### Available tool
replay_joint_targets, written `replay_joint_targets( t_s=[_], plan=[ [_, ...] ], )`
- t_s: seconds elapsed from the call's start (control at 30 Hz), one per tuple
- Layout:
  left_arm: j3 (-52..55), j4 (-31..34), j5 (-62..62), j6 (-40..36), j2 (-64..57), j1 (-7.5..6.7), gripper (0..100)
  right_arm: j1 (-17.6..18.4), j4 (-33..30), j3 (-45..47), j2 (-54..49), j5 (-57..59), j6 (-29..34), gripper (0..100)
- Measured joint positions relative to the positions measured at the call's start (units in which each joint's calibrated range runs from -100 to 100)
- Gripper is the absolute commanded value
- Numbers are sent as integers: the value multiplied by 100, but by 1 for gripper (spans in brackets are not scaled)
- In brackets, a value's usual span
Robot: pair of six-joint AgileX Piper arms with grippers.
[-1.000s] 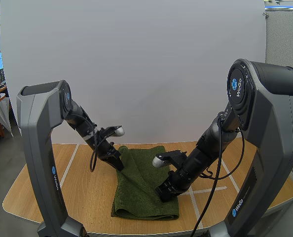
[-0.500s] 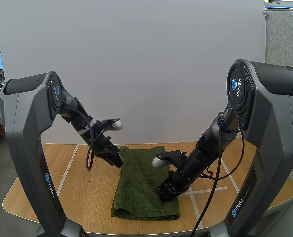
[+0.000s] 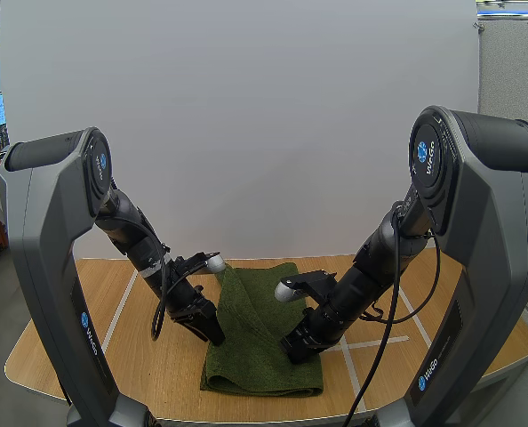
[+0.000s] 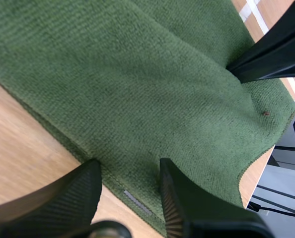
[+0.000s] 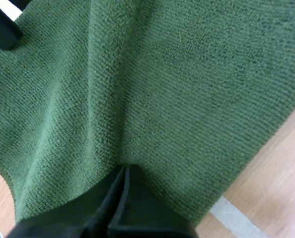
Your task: Fold the towel
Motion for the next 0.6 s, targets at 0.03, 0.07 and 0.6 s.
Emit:
replay_joint_targets(
  t_s=[0.03, 0.07, 0.6],
  plan=[
    [59, 0, 0, 40, 0, 0, 61, 0, 0, 0, 0, 0, 0, 0],
    [78, -11, 0, 65, 0, 0, 61, 0, 0, 0, 0, 0, 0, 0],
    [85, -158, 0, 189, 0, 0, 0, 0, 9, -13, -1459, -206, -7, 0]
  ],
)
